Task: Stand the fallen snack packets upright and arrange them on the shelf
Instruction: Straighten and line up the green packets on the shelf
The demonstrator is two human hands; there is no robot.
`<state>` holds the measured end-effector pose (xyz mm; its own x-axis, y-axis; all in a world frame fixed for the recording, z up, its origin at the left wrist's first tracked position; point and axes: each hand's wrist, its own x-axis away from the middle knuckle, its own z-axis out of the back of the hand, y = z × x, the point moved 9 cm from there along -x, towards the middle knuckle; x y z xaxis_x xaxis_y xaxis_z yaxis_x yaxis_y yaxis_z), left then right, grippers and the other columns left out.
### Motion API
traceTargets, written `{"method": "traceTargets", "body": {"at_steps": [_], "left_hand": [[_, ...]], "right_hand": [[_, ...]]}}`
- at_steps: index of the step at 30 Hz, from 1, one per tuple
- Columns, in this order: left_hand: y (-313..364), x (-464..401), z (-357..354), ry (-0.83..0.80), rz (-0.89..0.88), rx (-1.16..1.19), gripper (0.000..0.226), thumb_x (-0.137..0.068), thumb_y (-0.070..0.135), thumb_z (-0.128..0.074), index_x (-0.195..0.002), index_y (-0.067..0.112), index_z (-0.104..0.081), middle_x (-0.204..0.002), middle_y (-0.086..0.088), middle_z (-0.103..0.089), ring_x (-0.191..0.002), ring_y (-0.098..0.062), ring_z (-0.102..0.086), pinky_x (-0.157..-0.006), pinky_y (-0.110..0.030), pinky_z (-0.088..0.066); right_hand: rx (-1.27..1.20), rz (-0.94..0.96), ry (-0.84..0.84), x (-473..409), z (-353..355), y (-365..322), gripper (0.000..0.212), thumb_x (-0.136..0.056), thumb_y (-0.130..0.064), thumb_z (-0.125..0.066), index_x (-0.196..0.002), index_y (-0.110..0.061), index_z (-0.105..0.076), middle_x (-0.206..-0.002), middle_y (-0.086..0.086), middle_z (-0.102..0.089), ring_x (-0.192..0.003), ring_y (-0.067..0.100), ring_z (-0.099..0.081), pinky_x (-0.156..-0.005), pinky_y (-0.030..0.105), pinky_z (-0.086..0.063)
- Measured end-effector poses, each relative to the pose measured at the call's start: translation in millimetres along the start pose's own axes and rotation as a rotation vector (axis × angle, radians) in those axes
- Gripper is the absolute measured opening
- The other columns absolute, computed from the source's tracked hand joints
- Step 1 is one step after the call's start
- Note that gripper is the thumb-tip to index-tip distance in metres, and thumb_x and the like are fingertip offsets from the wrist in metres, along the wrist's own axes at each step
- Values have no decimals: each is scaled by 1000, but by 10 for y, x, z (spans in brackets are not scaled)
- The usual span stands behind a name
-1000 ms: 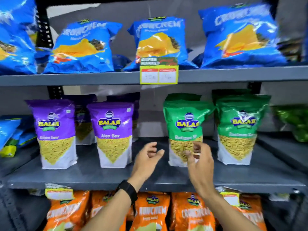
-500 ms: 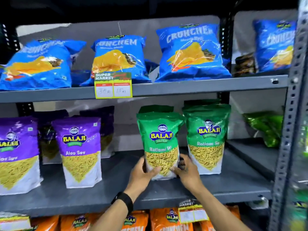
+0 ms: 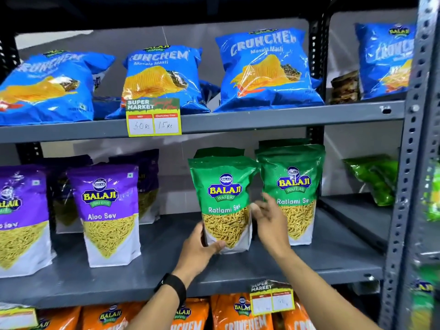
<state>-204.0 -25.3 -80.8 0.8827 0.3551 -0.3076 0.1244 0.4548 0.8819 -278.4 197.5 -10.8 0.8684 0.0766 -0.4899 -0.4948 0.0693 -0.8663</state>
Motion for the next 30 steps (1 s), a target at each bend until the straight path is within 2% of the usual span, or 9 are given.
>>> {"method": "traceTargets", "body": {"at_steps": [4,7,11,18,20,23,26,28,30], "left_hand": [[-25,6,13,-3,1,-5,76,-69,57,-91,-135,42,-58,-128,18,-75,-119,-1,-70,-102,-29,-56],[-13,16,7,-11,1,-19,74,-73,49,-88,-139,39,-56,-132,17,-73,-122,-5,-69,-101,-27,-55],[-21,13,6,-15,11,-18,75,-74,50,-87,-141,38,-54,-134,16,-72,-122,-5,-68,-96,-20,-53],[39,59,67,13,3,-15,81,-72,50,-92,-143,42,-54,-131,19,-74,-121,-3,-70,-104,-34,-57],[167,163,194,172,-41,-15,76,-77,46,-90,-143,40,-54,-130,19,-73,-117,-4,-70,-99,-33,-57],[558,502,308,533,-204,-87,32,-92,27,-77,-122,30,-67,-105,8,-73,-91,-10,-69,-80,-39,-61],[865,548,-432,255,-203,-89,24,-95,23,-70,-119,27,-74,-100,11,-77,-86,-3,-70,-77,-25,-58],[900,491,-1112,-60,-152,-180,57,-97,39,-67,-151,23,-56,-135,9,-71,-117,0,-67,-100,-21,-54],[893,352,-1525,-171,-104,-233,86,-100,50,-60,-169,19,-19,-168,0,-42,-154,-17,-42,-124,-31,-35]], "right_hand": [[135,147,157,-533,184,-699,36,-96,-49,-58,-123,-28,-65,-79,-5,-75,-83,26,-74,-80,44,-59],[239,134,173,-852,221,-1011,23,-93,-33,-61,-109,-28,-77,-93,6,-81,-90,31,-74,-80,38,-59],[239,142,117,-948,177,-1075,25,-87,-33,-62,-107,-31,-77,-81,-1,-80,-82,29,-75,-74,38,-60],[212,278,246,-296,653,-523,32,-94,-49,-63,-116,-26,-64,-71,0,-73,-72,27,-70,-73,40,-54],[226,190,358,-124,1000,-205,29,-94,-40,-67,-114,-20,-65,-74,-1,-69,-76,33,-69,-74,40,-50],[250,54,439,-81,1463,314,43,-88,-36,-76,-120,-15,-57,-90,4,-66,-92,37,-67,-80,43,-48],[229,-152,185,-303,1537,872,93,-71,-45,-88,-146,-18,-41,-129,11,-59,-123,34,-59,-103,49,-49],[203,-253,-18,-381,1412,1102,124,-58,-54,-92,-158,-20,-26,-153,12,-47,-141,30,-48,-115,51,-41],[152,-269,-99,-479,1345,1247,132,-51,-57,-95,-158,-24,-25,-153,11,-49,-140,29,-49,-115,54,-43]]}}
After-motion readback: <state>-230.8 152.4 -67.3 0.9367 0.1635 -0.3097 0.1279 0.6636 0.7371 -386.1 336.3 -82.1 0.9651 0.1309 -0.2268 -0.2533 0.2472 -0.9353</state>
